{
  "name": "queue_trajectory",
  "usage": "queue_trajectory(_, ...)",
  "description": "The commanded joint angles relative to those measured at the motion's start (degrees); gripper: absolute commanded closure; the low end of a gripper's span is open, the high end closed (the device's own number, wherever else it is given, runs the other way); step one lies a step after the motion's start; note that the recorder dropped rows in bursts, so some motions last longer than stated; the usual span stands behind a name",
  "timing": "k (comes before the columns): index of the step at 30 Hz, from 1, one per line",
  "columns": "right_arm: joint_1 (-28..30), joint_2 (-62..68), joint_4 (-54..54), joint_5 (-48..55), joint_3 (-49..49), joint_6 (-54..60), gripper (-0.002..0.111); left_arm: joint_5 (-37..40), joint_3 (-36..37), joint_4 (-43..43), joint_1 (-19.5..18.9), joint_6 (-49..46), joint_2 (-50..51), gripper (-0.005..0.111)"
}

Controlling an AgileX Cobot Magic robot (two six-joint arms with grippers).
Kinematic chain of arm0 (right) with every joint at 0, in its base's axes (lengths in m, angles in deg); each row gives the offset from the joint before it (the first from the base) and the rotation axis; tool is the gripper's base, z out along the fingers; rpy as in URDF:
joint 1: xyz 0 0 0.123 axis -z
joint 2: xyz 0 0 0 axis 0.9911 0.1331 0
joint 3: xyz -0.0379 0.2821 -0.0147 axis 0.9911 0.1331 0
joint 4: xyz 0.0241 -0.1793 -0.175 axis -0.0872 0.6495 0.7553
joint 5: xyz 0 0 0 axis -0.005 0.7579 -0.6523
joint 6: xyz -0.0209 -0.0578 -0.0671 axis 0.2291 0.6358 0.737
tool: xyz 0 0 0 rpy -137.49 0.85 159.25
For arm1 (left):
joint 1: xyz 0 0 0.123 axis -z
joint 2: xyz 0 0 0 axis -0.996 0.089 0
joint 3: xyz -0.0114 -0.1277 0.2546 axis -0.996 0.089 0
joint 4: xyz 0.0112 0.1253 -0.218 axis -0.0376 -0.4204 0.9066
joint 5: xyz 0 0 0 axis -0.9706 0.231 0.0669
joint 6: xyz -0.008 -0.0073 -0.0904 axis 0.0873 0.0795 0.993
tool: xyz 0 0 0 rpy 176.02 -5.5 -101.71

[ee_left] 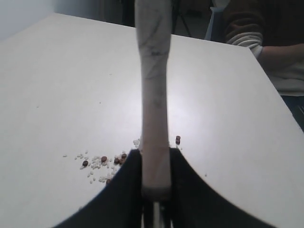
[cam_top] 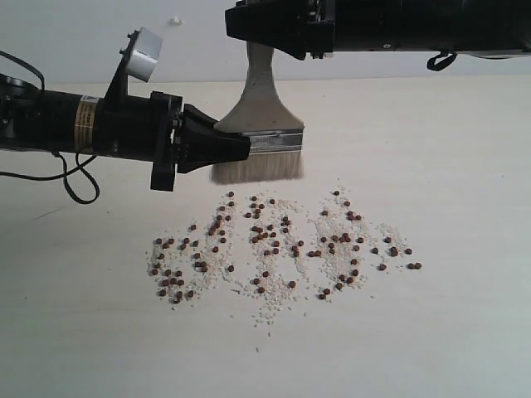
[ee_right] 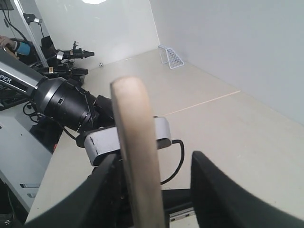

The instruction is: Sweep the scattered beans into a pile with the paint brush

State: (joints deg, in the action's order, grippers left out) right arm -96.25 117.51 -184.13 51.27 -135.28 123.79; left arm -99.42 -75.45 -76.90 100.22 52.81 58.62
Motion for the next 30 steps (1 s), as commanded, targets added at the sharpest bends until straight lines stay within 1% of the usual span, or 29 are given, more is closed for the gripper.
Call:
queue_trajectory(1, -0.1, -0.1, -0.3, 0.4, -0.4, 0.0, 0.065, -0.8, 0.1, 0.6, 0.1, -0.3, -0.1, 0.107)
queue_trajectory(17, -0.1, 0.0, -0.3, 0.4, -1.5, 1.3, 0.066, -0.8, 0.1, -0.5, 0.1, 0.9, -0.1, 0.107)
queue_trajectory(19, -0.1, 0.0, -0.3, 0.4, -1.5, 1.8, 0.072, -0.8, 0.1, -0.7, 0.1, 1.0, -0.1, 0.107)
queue_trajectory(22, -0.1, 0.0, -0.3, 0.4, -1.5, 1.8, 0.096, -0.8, 0.1, -0.7, 0.1, 1.0, -0.1, 0.107)
queue_trajectory(23, -0.1, 0.0, -0.3, 0.4, -1.5, 1.8, 0.107, -0.8, 0.1, -0.7, 0.1, 1.0, -0.1, 0.107)
queue_trajectory(30, -0.1, 0.0, -0.3, 0.4, -1.5, 0.4, 0.108, -0.8, 0.1, -1.4, 0.1, 1.1, -0.1, 0.107)
